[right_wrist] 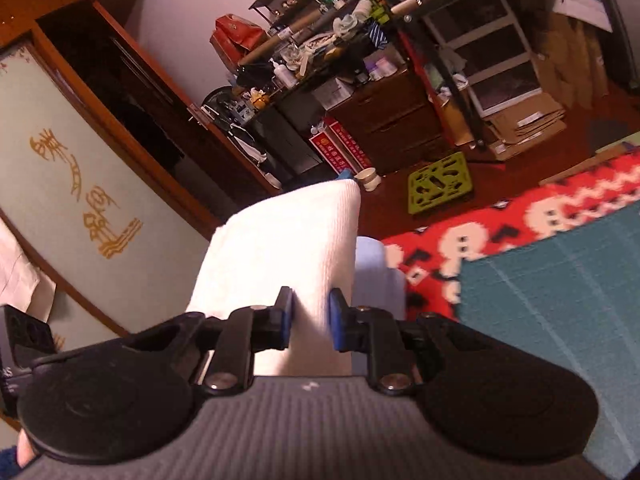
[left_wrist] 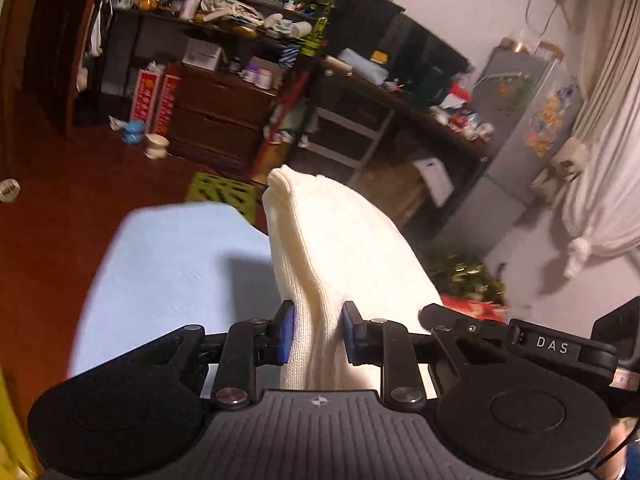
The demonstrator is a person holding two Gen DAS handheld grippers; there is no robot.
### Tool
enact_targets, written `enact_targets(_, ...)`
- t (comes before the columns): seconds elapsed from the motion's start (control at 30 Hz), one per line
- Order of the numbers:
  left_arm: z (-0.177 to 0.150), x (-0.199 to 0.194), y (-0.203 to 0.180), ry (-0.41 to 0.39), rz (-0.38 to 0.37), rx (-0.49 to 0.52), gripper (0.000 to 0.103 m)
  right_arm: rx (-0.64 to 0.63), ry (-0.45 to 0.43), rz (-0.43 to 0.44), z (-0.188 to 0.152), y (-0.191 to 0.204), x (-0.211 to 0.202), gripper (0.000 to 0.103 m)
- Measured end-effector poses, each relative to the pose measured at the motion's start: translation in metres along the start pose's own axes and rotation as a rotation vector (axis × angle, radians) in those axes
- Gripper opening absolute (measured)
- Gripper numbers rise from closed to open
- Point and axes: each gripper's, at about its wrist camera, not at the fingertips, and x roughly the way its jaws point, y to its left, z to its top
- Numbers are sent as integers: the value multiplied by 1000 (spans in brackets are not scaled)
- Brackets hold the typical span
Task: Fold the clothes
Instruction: 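Lift the folded vest with both grippers and carry it over the light blue stack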
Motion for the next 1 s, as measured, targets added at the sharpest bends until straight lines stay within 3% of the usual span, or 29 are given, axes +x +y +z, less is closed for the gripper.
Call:
enact_targets(0.2,12,35,48,39,70,-4,24,32,42,2,-15,-10,74,20)
enact_targets(0.37,1,40,68,32,42,-51,26,27,48,-3,-39,-24,98,20)
enact_targets(0.7,-25,5,57,17,69,-61,29,48,65,6,-64,-24,65,23)
enact_targets(1.0,-61,-31,57,37,95,-55,22,47,105,4,-108,-24,30,14)
